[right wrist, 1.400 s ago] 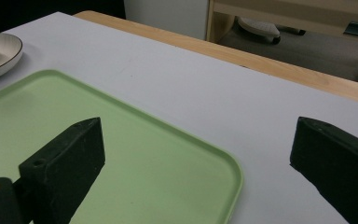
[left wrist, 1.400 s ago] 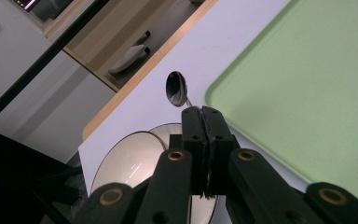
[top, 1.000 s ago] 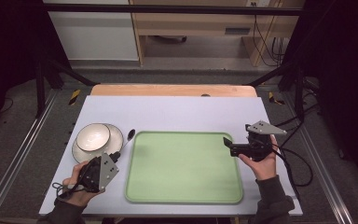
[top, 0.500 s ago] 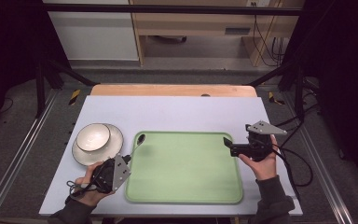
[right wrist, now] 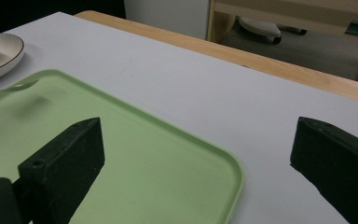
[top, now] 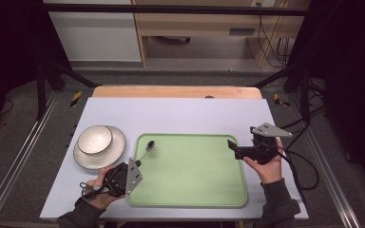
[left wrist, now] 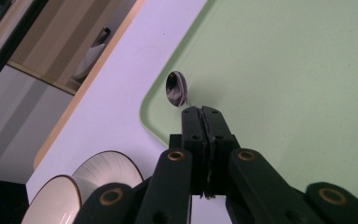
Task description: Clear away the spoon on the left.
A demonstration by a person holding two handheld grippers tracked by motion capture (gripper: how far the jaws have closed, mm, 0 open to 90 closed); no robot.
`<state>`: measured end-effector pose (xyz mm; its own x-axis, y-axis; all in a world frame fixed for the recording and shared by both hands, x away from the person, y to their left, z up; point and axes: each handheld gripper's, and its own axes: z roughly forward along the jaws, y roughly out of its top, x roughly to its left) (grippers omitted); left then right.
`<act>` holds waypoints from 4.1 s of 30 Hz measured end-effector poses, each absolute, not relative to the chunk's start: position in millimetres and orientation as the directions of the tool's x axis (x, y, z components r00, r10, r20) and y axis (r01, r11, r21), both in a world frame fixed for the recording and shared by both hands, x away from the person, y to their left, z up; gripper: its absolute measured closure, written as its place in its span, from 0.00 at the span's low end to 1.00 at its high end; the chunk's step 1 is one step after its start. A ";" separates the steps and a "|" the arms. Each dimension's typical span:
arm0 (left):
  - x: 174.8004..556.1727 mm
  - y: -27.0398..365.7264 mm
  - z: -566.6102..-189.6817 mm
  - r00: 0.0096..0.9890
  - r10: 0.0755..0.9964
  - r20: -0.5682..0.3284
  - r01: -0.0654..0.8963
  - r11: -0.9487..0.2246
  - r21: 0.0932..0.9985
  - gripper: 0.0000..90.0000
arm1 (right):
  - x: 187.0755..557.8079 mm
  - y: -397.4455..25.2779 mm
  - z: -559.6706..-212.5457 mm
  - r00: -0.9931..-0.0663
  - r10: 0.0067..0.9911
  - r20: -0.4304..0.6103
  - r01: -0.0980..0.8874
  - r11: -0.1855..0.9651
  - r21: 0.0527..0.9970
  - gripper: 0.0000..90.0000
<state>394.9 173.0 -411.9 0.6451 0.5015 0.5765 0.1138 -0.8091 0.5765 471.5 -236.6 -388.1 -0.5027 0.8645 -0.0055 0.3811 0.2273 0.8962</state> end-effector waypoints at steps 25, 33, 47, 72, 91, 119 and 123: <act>397.0 156.7 -429.6 0.646 0.449 0.618 0.110 -0.856 0.506 0.98 | 472.0 -235.2 -389.2 -0.504 0.864 -0.005 0.386 0.231 0.893 0.03; 394.9 152.6 -431.3 0.644 0.420 0.639 0.094 -0.873 0.479 0.97 | 472.1 -235.1 -389.4 -0.506 0.863 -0.008 0.384 0.233 0.893 0.03; 392.7 149.7 -432.2 0.657 0.403 0.637 0.070 -0.874 0.481 0.91 | 471.9 -235.1 -389.2 -0.507 0.862 -0.006 0.386 0.233 0.893 0.03; 392.5 148.1 -433.4 0.682 0.367 0.633 0.052 -0.888 0.458 0.88 | 471.5 -234.6 -388.7 -0.511 0.859 -0.005 0.384 0.234 0.893 0.04; 393.6 146.9 -434.3 0.691 0.337 0.639 0.046 -0.903 0.427 0.70 | 470.8 -236.5 -387.2 -0.512 0.859 -0.010 0.379 0.237 0.894 0.04; 399.9 146.7 -438.9 0.731 0.348 0.587 0.081 -0.899 0.431 0.44 | 470.1 -235.8 -386.5 -0.527 0.850 -0.007 0.372 0.238 0.897 0.03; 400.2 145.5 -440.9 0.738 0.338 0.584 0.077 -0.902 0.424 0.43 | 470.1 -235.7 -386.5 -0.527 0.850 -0.006 0.374 0.239 0.896 0.03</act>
<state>400.2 145.5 -440.9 0.7381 0.3379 0.5840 0.0774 -0.9022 0.4242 470.1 -235.7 -386.5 -0.5274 0.8496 -0.0061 0.3741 0.2387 0.8962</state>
